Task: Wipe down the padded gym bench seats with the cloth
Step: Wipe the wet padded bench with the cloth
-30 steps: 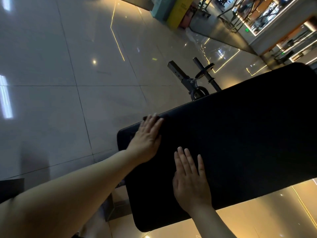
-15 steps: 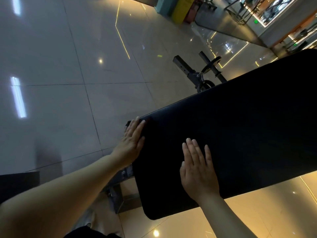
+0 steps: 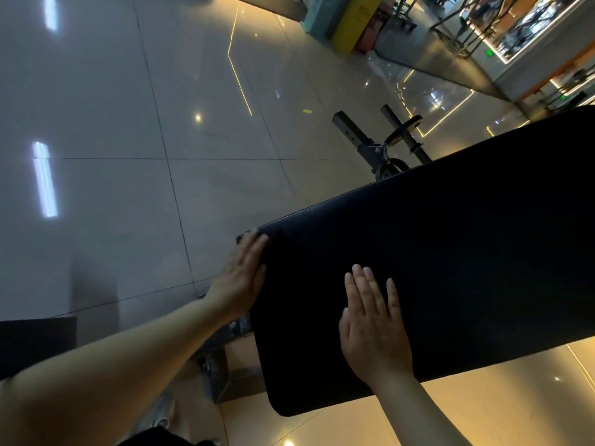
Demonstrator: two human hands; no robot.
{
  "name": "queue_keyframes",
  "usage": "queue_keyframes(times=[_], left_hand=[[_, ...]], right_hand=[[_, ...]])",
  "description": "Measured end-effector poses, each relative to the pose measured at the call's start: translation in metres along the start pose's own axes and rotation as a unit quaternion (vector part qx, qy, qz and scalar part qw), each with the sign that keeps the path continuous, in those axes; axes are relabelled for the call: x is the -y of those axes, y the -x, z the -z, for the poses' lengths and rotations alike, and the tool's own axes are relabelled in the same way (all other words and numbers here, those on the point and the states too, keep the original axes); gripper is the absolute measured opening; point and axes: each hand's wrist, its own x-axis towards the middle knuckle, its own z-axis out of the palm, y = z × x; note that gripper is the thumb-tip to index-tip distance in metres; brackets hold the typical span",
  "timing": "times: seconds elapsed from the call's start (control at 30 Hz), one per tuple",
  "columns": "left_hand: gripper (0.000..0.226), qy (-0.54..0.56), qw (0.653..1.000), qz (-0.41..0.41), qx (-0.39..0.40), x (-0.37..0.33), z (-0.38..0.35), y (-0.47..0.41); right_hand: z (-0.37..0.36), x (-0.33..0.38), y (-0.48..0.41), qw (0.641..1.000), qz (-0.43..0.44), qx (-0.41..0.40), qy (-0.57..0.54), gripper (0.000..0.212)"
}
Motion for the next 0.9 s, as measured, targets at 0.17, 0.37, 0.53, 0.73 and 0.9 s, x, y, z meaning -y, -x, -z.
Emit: queue_keyframes(times=[0.17,0.37,0.53,0.73,0.9], left_hand=[[0.060,0.108,0.987,0.115,-0.035,-0.028,-0.002,-0.019],[0.065,-0.041,0.985,-0.121,0.115,-0.061,-0.027,0.089],[0.057,-0.226,0.915,-0.318,0.105,-0.020,-0.008,0.070],[0.062,0.034,0.997,0.062,0.018,-0.071,-0.026,0.030],[0.077,0.111,0.988,0.063,0.090,-0.125,-0.049,0.082]], right_hand=[[-0.001,-0.001,-0.001,1.000,0.004,-0.001,-0.001,0.059],[0.000,0.000,-0.002,1.000,0.005,-0.006,0.000,0.059],[-0.002,0.000,-0.001,1.000,0.001,-0.005,-0.006,0.060],[0.000,-0.001,0.000,0.991,-0.008,-0.047,-0.125,0.051],[0.011,-0.018,0.014,0.901,-0.094,-0.111,-0.408,0.039]])
